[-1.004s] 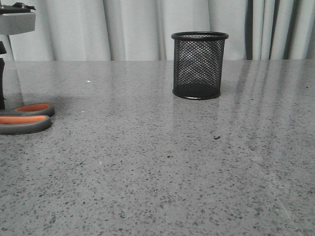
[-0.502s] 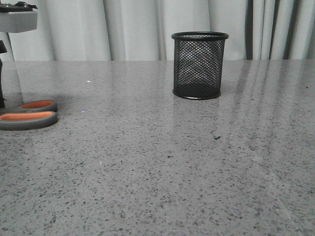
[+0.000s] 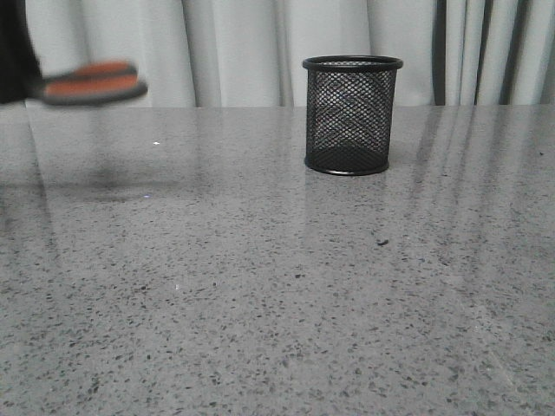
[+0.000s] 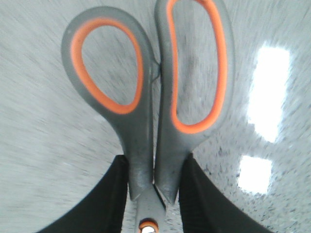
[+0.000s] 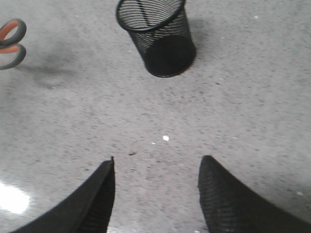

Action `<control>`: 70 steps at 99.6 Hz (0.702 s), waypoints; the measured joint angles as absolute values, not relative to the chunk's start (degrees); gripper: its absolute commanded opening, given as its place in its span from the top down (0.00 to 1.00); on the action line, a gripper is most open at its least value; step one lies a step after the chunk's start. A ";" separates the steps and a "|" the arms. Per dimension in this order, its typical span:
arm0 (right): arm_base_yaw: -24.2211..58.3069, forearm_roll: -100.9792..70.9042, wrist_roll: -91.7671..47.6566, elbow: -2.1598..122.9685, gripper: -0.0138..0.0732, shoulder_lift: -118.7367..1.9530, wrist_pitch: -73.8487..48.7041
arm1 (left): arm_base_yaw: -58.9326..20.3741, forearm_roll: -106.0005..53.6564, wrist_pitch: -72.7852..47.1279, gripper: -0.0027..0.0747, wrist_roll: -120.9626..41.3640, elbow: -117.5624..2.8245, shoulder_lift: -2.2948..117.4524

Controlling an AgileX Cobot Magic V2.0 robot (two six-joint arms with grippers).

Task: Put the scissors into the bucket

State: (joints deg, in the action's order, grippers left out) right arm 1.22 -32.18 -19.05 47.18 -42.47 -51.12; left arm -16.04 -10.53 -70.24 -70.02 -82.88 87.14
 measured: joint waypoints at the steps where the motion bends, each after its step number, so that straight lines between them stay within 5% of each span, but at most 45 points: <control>1: 1.22 -32.49 -19.19 47.18 0.44 -42.47 -51.12 | -16.30 -10.53 -70.36 0.99 -69.90 -83.03 86.58; 70: 1.22 -78.26 -44.37 51.54 0.44 -55.26 -57.15 | -47.27 1.33 -72.53 0.99 -45.30 -92.57 75.77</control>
